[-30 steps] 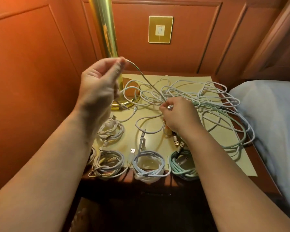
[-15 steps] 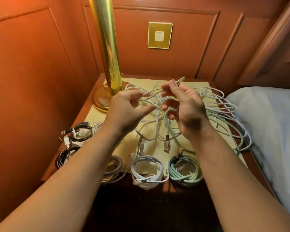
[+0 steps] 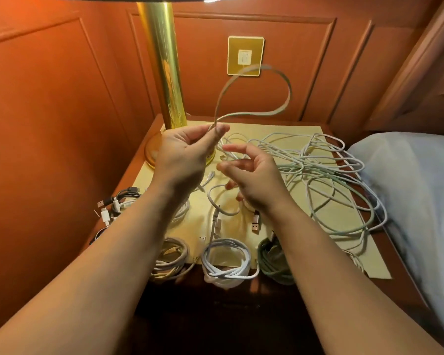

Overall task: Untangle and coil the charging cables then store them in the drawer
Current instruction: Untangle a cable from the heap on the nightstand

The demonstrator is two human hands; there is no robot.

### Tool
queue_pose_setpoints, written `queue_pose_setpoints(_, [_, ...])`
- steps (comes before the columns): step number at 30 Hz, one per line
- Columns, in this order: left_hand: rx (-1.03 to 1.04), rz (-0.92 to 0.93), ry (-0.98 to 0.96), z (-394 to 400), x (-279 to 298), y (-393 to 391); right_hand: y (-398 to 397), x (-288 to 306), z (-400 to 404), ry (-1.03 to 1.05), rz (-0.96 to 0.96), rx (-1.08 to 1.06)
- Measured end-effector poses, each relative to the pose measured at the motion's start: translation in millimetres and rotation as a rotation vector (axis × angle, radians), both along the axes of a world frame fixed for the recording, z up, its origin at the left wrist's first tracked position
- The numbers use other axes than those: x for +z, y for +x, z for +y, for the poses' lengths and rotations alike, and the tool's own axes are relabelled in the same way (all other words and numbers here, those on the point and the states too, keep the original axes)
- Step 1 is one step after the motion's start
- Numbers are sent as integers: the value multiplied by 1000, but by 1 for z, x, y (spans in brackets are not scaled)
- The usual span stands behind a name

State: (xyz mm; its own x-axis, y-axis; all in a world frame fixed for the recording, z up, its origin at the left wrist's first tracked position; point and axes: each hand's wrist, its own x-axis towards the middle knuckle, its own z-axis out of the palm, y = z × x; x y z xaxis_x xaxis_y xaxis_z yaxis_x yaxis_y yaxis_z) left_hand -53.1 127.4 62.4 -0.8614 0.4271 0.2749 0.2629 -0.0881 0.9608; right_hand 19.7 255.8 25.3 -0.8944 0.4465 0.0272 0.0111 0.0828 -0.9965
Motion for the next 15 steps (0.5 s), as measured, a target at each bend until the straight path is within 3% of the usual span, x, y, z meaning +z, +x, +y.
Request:
queue_pose_setpoints(6, [-101,-199,-44,-13,15,4,-7,3,0,54,-89,107])
queue_pose_setpoints(10, [-206,-320,39,-22,23,3,-11,3,-2,-57,-153,168])
queue_pose_setpoints(15, [-103,-399,38,-28,26,2,-13,9,-4,-87,65,-76])
